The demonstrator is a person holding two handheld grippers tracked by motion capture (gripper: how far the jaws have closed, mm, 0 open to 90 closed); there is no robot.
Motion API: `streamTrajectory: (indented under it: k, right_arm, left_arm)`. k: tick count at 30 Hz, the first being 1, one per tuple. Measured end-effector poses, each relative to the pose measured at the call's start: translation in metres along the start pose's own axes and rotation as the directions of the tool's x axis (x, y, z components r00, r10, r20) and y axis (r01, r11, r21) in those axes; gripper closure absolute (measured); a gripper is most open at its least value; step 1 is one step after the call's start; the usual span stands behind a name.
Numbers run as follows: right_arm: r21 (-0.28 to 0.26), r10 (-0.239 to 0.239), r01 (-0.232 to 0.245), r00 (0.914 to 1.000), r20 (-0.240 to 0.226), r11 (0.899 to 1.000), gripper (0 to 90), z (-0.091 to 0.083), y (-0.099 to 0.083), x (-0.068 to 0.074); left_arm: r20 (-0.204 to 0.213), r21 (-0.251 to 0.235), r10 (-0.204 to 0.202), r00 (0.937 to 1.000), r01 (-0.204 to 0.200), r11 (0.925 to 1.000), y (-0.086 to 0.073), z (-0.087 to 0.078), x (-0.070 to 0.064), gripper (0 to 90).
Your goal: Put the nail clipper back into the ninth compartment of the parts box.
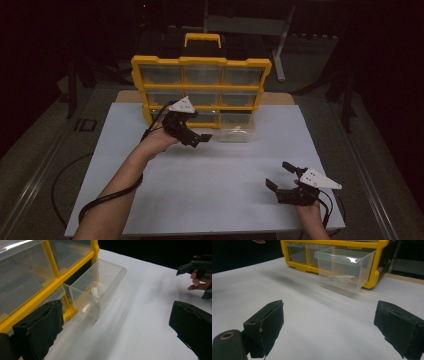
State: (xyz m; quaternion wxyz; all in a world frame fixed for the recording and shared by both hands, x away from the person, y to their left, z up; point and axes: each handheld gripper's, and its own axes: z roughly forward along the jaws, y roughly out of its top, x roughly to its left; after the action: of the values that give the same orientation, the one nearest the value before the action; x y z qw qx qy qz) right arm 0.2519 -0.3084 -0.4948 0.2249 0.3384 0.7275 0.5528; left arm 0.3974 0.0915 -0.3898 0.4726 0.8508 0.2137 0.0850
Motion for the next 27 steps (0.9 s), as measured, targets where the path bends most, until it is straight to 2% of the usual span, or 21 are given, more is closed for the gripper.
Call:
streamTrajectory:
  k: [13, 22, 27]
  right_arm:
    - [0.009, -0.001, 0.001, 1.0, -0.002, 1.0, 9.1, 0.001, 0.0, 0.0]
    - [0.008, -0.003, 0.003, 1.0, -0.002, 1.0, 9.1, 0.002, 0.0, 0.001]
    - [0.009, -0.001, 0.001, 1.0, 0.0, 1.0, 9.1, 0.002, 0.0, 0.0]
  left_arm:
    - [-0.045, -0.022, -0.045, 0.998, 0.044, 0.9988, -0.031, -0.033, -0.004, 0.2]
    - [-0.075, -0.031, -0.063, 0.9952, 0.061, 0.9977, -0.059, -0.051, -0.007, 0.2]
    - [-0.109, -0.025, -0.076, 0.9911, 0.074, 0.997, -0.079, -0.067, -0.01, 0.2]
